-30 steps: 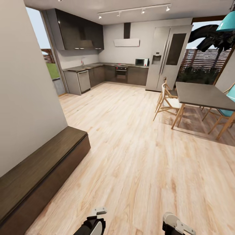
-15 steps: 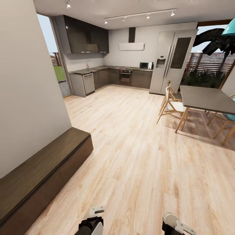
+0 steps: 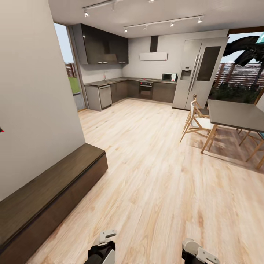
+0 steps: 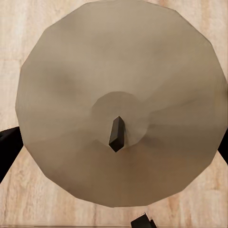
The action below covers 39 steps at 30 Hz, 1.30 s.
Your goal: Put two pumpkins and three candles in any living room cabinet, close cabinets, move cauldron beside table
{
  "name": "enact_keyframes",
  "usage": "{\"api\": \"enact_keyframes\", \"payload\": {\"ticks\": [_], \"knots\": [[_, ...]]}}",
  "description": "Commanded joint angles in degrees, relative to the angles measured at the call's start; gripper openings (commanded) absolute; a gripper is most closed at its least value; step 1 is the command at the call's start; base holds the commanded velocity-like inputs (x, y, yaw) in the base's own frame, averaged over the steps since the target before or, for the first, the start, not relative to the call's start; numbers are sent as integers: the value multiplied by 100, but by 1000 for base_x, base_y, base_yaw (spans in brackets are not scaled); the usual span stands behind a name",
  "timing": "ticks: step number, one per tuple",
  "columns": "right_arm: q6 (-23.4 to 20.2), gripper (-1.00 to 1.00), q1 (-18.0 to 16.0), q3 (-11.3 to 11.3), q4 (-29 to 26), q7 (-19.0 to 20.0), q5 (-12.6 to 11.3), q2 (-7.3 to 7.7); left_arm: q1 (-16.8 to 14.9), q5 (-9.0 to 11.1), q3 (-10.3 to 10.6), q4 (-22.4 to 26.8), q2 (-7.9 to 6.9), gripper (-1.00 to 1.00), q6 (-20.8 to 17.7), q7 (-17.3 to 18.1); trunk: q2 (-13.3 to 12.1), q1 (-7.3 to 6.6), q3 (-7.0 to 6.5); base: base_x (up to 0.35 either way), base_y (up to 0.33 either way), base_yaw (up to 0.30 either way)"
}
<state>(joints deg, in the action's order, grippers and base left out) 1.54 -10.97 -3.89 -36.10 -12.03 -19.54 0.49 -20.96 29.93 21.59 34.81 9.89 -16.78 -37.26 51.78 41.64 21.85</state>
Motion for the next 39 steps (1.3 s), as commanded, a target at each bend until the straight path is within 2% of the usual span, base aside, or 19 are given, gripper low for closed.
{"api": "enact_keyframes", "payload": {"ticks": [1,5,13,20,39], "knots": [[9,-100,-1,11,-3,-17,-63,-2,-4,37,30,8,-5,-100,-20,-44,5,-2,-3,-296,-1,99],[-9,-100,-1,10,-2,-18,-67,-5,-4,39,30,8,-5,-100,-15,-44,5,-2,-20,-255,0,46],[-13,-100,-1,5,-2,-24,-68,-6,-4,41,30,8,1,-100,-9,-44,5,-2,-27,-41,0,26],[-13,-100,-1,4,-2,-27,-66,-14,-4,40,30,8,4,-100,-14,-44,5,-2,-64,-207,0,216],[-13,-100,-1,3,-4,-27,-59,-14,-4,39,30,8,4,-100,-18,-44,5,-2,-180,-44,12,237]]}}
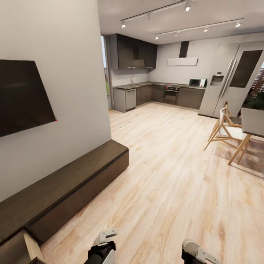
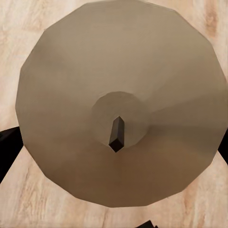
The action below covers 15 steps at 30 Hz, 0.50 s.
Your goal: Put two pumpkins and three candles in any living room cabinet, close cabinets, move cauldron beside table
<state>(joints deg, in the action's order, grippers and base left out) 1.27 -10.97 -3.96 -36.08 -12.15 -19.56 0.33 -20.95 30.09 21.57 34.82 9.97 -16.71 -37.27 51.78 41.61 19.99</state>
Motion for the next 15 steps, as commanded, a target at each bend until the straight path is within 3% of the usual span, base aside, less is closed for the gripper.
{"api": "enact_keyframes", "payload": {"ticks": [1,11,15], "knots": [[14,-100,-1,11,-6,-16,-57,2,-6,24,32,7,-4,-100,-25,-43,5,0,0,-42,1,237],[13,-100,-1,10,-13,-16,-57,2,-6,23,33,7,-4,-100,-30,-43,5,0,-60,-78,0,237],[13,-100,-1,10,-14,-16,-57,2,-6,23,35,7,0,-100,-40,-43,5,0,-85,-216,0,237]]}}
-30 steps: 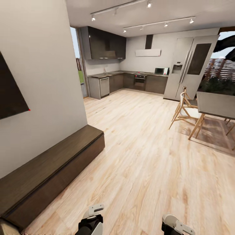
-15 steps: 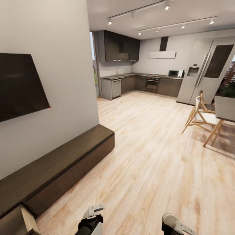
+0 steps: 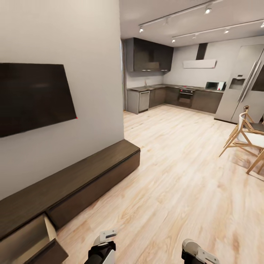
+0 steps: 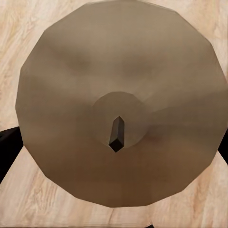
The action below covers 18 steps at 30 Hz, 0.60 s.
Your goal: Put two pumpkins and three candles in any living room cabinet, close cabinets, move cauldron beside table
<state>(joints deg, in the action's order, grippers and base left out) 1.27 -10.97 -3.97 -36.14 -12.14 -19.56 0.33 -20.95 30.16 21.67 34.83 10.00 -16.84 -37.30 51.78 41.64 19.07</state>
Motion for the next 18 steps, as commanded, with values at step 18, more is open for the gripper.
{"api": "enact_keyframes", "payload": {"ticks": [18], "knots": [[14,-100,-1,10,-7,-16,-57,2,-6,8,39,7,0,-100,-25,-32,6,-2,-102,-159,0,237]]}}
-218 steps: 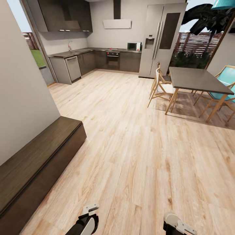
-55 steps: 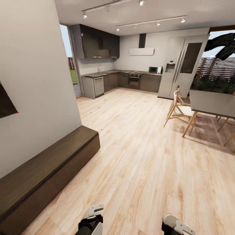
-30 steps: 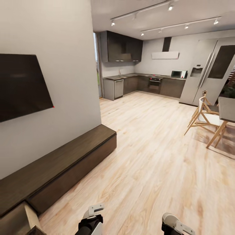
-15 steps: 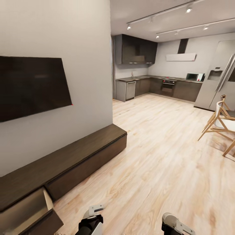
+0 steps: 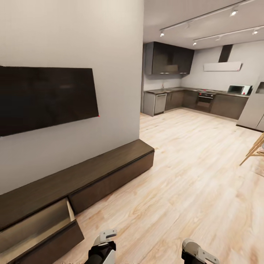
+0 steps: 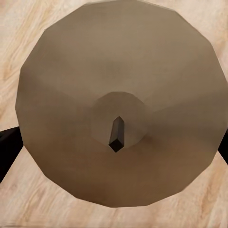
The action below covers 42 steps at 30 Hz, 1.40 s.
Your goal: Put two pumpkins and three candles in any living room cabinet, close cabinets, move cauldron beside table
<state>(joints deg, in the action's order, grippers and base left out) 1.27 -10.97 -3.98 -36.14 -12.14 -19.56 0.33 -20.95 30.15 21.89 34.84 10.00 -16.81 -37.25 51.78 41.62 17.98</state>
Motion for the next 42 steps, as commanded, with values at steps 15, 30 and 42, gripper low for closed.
{"api": "enact_keyframes", "payload": {"ticks": [15,30,42], "knots": [[14,-100,-1,11,-7,-16,-57,2,-6,12,10,5,0,-100,-16,-37,6,-1,-84,-168,43,237],[0,-100,-1,3,-7,-33,436,-6,-6,17,9,5,0,-100,-15,-36,6,-1,-175,-176,157,237],[6,-100,-1,11,-7,-2,456,2,-6,17,8,5,0,-100,-12,-20,6,-1,-232,-193,163,187]]}}
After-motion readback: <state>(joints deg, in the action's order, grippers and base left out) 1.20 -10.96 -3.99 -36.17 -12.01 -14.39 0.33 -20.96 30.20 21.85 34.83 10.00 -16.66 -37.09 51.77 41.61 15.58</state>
